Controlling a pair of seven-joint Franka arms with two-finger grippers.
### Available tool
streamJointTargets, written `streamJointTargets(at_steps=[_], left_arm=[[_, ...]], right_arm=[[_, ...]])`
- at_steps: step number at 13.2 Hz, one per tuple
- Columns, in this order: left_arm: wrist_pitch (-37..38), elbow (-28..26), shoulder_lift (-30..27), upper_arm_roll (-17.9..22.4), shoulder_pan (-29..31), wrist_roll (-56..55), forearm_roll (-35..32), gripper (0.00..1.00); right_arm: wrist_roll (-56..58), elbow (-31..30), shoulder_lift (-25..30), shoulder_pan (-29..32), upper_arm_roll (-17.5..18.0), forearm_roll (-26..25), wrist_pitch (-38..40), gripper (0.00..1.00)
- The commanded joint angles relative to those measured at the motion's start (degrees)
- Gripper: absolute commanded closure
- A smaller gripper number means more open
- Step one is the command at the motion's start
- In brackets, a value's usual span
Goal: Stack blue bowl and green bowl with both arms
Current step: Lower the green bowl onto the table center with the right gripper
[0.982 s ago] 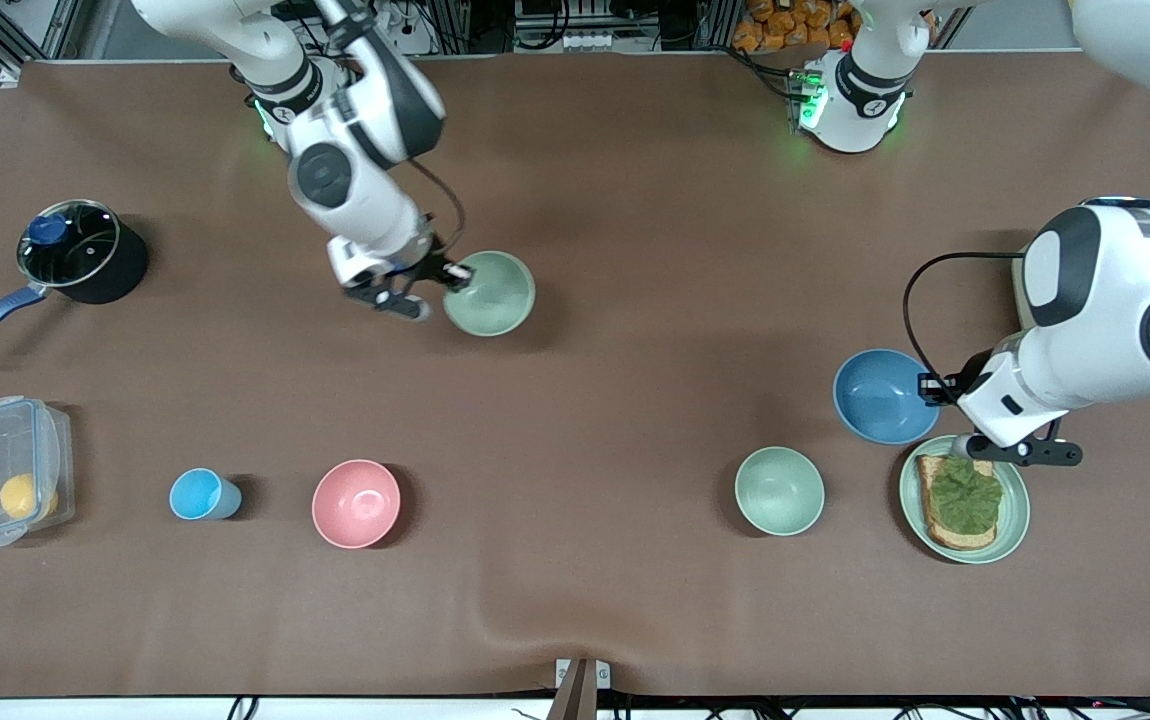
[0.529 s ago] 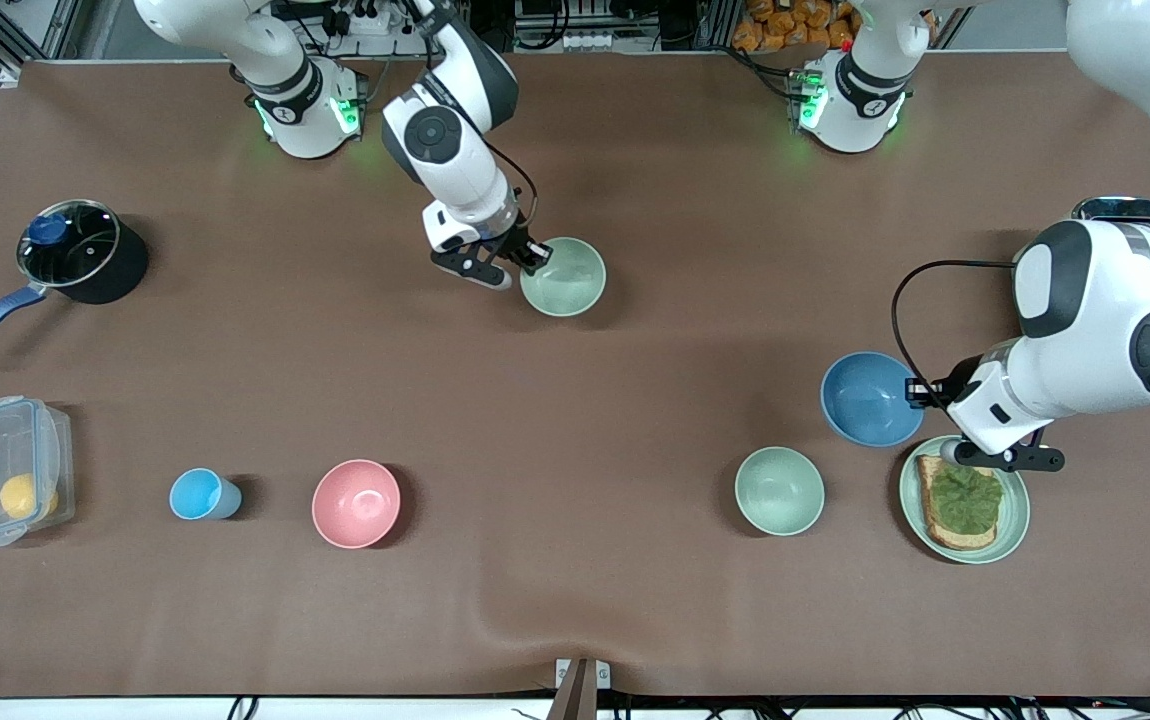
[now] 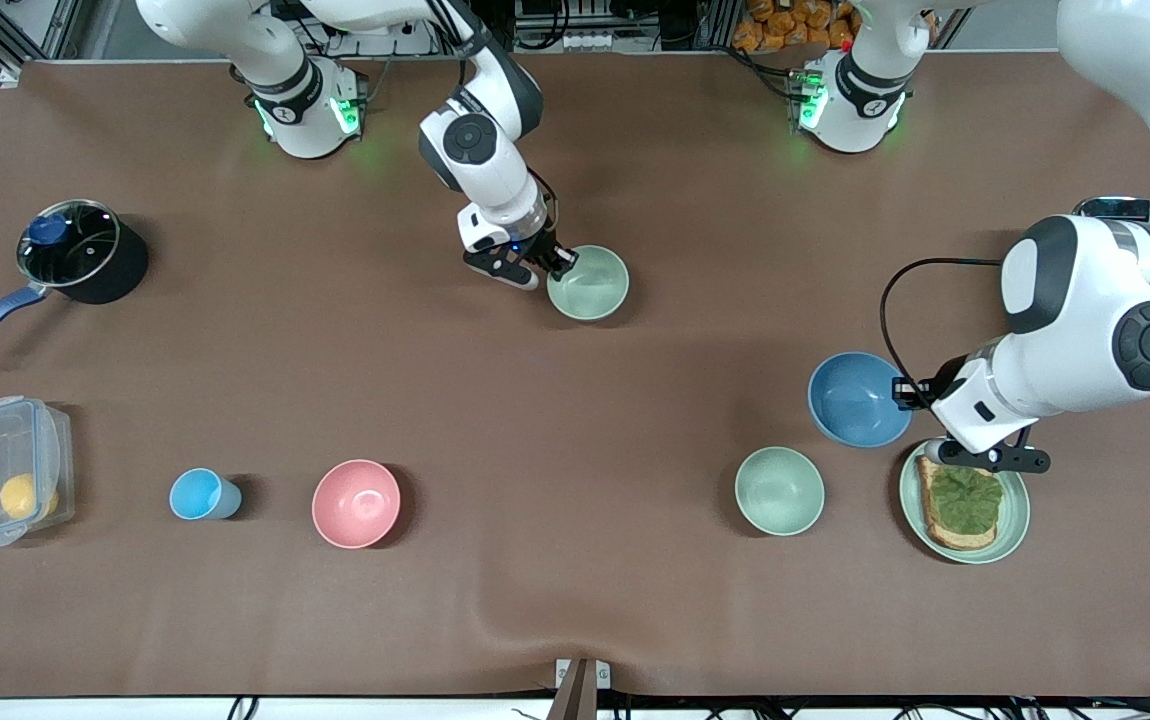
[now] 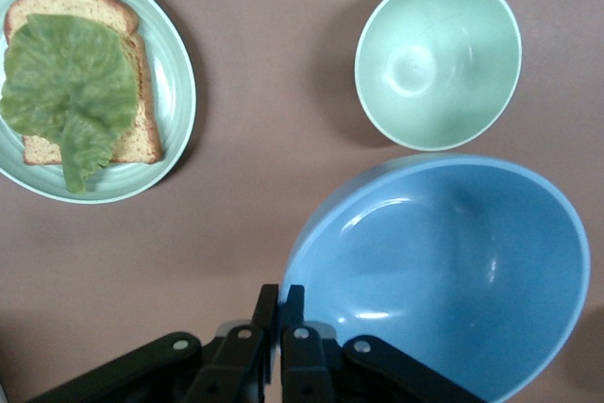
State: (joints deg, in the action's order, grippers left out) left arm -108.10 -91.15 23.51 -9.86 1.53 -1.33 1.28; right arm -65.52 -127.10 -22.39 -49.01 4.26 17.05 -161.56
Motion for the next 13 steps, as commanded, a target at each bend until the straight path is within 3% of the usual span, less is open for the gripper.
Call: streamJointTargets(at_steps=[1, 7, 8, 9, 10, 11, 12, 13], left_arm=[[1.58, 2.12, -0.04, 0.02, -0.04, -0.25, 1.27, 1.0], [4.65, 4.39, -0.04, 0.02, 0.57, -1.75, 1.36, 1.0], [4.66, 4.4, -0.13, 0.02, -0.03, -2.35, 1.44, 1.0], [4.66, 4.4, -0.04, -0.24, -0.39, -4.45, 1.36, 1.0], [4.66, 4.32, -0.04, -0.42, -1.35, -6.56, 1.36, 1.0], [4.66, 4.32, -0.21, -0.51, -1.71, -7.36, 1.36, 1.0], [4.66, 4.14, -0.22, -0.6, -1.71, -7.37, 1.36, 1.0], [4.74, 4.05, -0.22, -0.77, -1.71, -7.28, 1.36, 1.0]], right_arm=[[-2.32, 2.38, -2.3, -2.14, -1.01, 0.8, -0.59, 1.0], [-2.94, 2.65, -3.8, -3.02, -1.27, 0.8, -2.0, 0.98], [-2.94, 2.65, -3.97, -2.93, -1.27, 0.88, -1.91, 0.85], [-3.12, 2.65, -3.97, -2.85, -1.27, 0.88, -1.91, 0.45], [-4.6, 2.74, -3.89, -2.76, -1.27, 0.88, -1.91, 0.31], [-5.74, 3.43, -3.89, -2.76, -1.27, 0.88, -1.74, 0.09], [-6.37, 3.7, -3.62, -2.76, -1.36, 0.8, -1.56, 0.0], [-7.07, 3.96, -3.01, -2.41, -1.45, 0.8, -1.13, 0.0]])
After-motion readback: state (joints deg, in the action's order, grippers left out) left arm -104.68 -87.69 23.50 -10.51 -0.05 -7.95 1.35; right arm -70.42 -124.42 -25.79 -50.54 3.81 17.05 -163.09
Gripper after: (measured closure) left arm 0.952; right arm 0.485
